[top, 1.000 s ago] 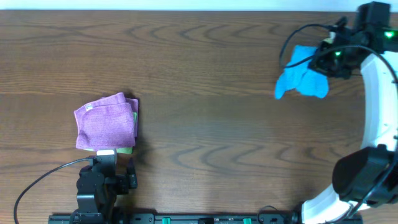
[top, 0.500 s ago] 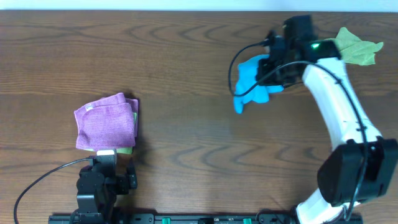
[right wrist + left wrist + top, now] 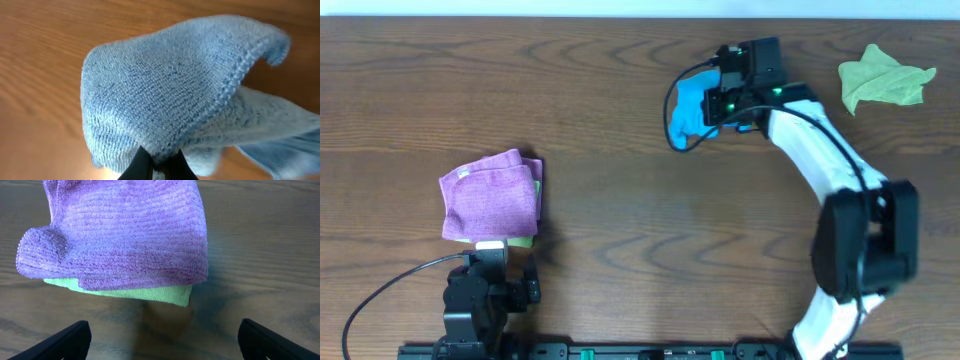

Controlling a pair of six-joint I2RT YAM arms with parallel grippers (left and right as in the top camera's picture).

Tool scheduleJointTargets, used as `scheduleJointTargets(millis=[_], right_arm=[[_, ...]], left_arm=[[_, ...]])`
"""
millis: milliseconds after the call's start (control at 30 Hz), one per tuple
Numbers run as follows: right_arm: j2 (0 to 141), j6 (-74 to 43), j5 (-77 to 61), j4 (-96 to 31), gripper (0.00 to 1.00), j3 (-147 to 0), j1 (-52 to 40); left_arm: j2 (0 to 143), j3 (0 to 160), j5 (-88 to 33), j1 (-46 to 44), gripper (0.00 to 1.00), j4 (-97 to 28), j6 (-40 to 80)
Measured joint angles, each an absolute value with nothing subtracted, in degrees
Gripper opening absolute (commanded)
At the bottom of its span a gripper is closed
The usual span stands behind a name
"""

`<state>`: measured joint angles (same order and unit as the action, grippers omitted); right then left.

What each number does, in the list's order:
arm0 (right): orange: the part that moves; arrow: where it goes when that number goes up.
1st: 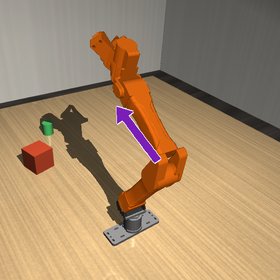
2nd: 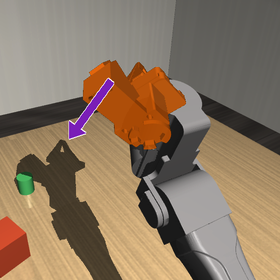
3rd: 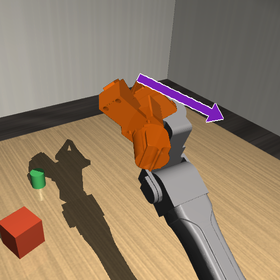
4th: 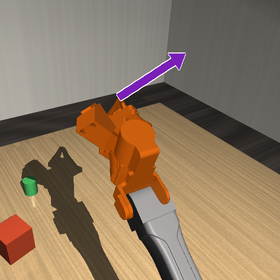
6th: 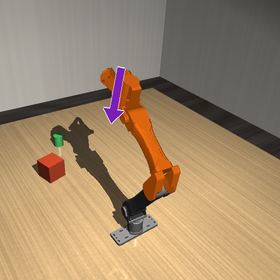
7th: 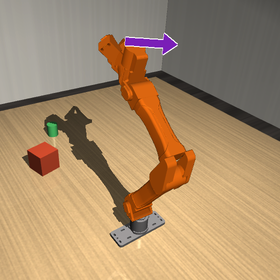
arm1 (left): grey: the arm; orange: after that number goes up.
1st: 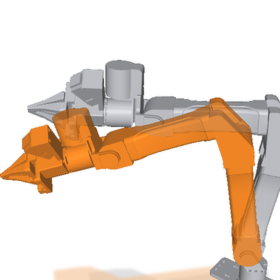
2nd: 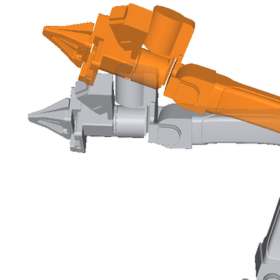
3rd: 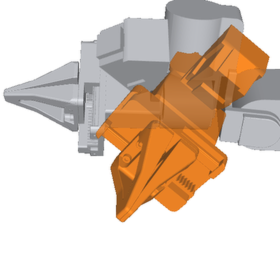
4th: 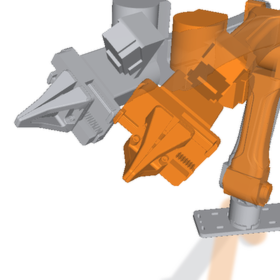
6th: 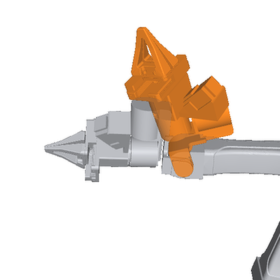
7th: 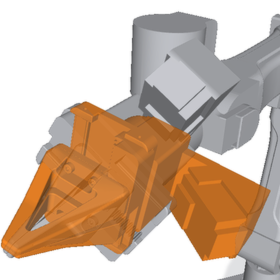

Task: Fold the cloth
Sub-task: 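Carry the blue towel left toward the table center with the right gripper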

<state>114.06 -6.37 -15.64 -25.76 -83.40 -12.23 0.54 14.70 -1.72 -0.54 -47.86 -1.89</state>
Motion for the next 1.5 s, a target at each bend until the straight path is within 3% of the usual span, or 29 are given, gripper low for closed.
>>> scheduleJointTargets(millis=[167, 200, 233, 300, 333, 367, 467, 667, 1233, 1433, 1500], right_arm=[[120.4, -8.6, -15.5, -16.6, 0.01, -83.4, -13.1], [121.1, -9.0, -15.5, -15.1, 0.07, -83.4, -13.3], [121.9, -9.6, -15.5, -13.1, 0.32, -83.4, -13.6], [123.0, -10.5, -15.4, -9.7, 0.54, -83.4, -14.4], [123.2, -10.7, -15.4, -8.1, 0.7, -83.3, -14.8], [123.3, -11.3, -15.4, -6.6, 0.81, -83.3, -15.2], [123.3, -12.7, -14.7, -4.5, 0.99, -83.7, -16.4], [123.3, -14.2, -13.8, -12.0, 0.99, -87.8, -17.0], [116.3, -11.4, -9.5, -50.8, 0.99, -99.8, -13.2], [116.3, -10.2, -9.1, -52.7, 0.98, -99.5, -13.3], [116.3, -10.0, -9.1, -51.4, 0.93, -98.7, -13.3]], left_arm=[[0.5, 14.7, -1.7, -0.5, 0.95, -47.9, -1.9], [0.5, 14.7, -1.7, -0.5, 0.95, -47.8, -1.9], [0.5, 14.7, -1.7, -0.5, 0.95, -47.9, -1.9], [0.5, 14.7, -1.7, -0.5, 0.95, -47.9, -1.9], [0.5, 14.7, -1.7, -0.5, 0.95, -47.9, -1.9], [0.5, 14.7, -1.7, -0.5, 0.95, -47.9, -1.9], [0.5, 14.7, -1.7, -0.5, 0.95, -47.9, -1.9], [0.5, 14.7, -1.7, -0.5, 0.95, -47.9, -1.9], [0.5, 14.7, -1.7, -0.5, 0.95, -47.9, -1.9], [0.5, 14.7, -1.7, -0.5, 0.95, -47.9, -1.9], [0.5, 14.7, -1.7, -0.5, 0.95, -47.9, -1.9]])
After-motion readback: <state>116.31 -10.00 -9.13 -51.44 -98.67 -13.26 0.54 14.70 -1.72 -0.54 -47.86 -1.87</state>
